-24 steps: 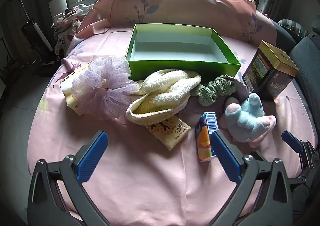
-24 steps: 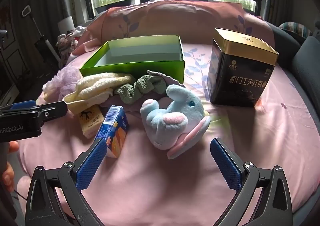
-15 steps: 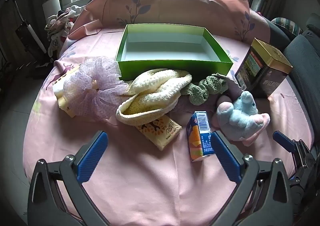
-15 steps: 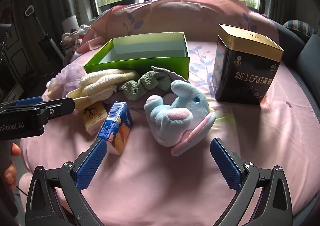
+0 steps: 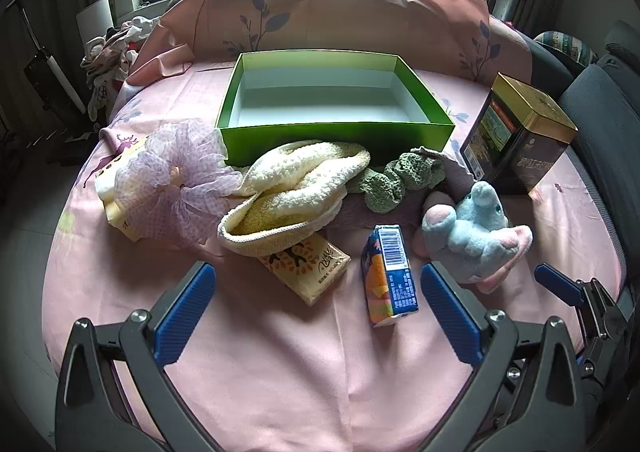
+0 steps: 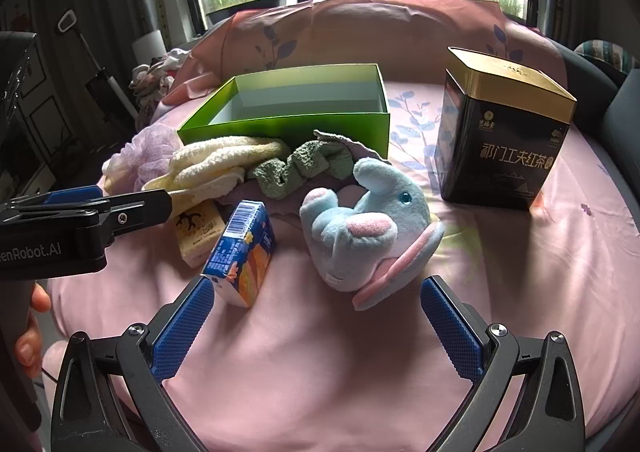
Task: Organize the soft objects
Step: 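Move the right gripper toward the small juice carton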
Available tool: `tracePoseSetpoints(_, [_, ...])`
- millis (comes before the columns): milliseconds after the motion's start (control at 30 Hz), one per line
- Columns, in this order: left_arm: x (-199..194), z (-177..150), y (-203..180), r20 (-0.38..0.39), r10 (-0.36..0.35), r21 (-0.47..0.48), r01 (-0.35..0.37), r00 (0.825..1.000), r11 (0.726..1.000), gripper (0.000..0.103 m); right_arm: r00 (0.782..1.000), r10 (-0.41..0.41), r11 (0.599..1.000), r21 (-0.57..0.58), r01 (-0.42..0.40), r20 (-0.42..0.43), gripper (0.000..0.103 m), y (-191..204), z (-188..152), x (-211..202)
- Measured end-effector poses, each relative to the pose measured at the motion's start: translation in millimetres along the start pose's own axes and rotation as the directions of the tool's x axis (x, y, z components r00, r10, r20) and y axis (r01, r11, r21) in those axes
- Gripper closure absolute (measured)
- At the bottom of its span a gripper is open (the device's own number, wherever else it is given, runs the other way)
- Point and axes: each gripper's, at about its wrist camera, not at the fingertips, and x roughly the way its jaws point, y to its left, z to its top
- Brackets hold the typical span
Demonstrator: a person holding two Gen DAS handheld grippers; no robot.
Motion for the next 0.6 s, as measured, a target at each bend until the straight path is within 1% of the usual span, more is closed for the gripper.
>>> tracePoseSetpoints(333, [3.1, -1.1, -1.1, -0.002, -0.013, 0.004, 0.013, 1.0, 1.0, 0.001, 1.0, 0.011, 1.0, 0.003, -0.011, -0.002, 0.0, 1.8, -2.8, 1.8])
tracePoseSetpoints(600, [6.5, -1.5, -4.5, -0.006, -0.023, 0.011, 0.023, 1.0, 1.0, 0.001, 0.999, 0.037, 0.999, 0.001, -0.037, -0.009, 0.0, 3.2, -4.6, 5.1])
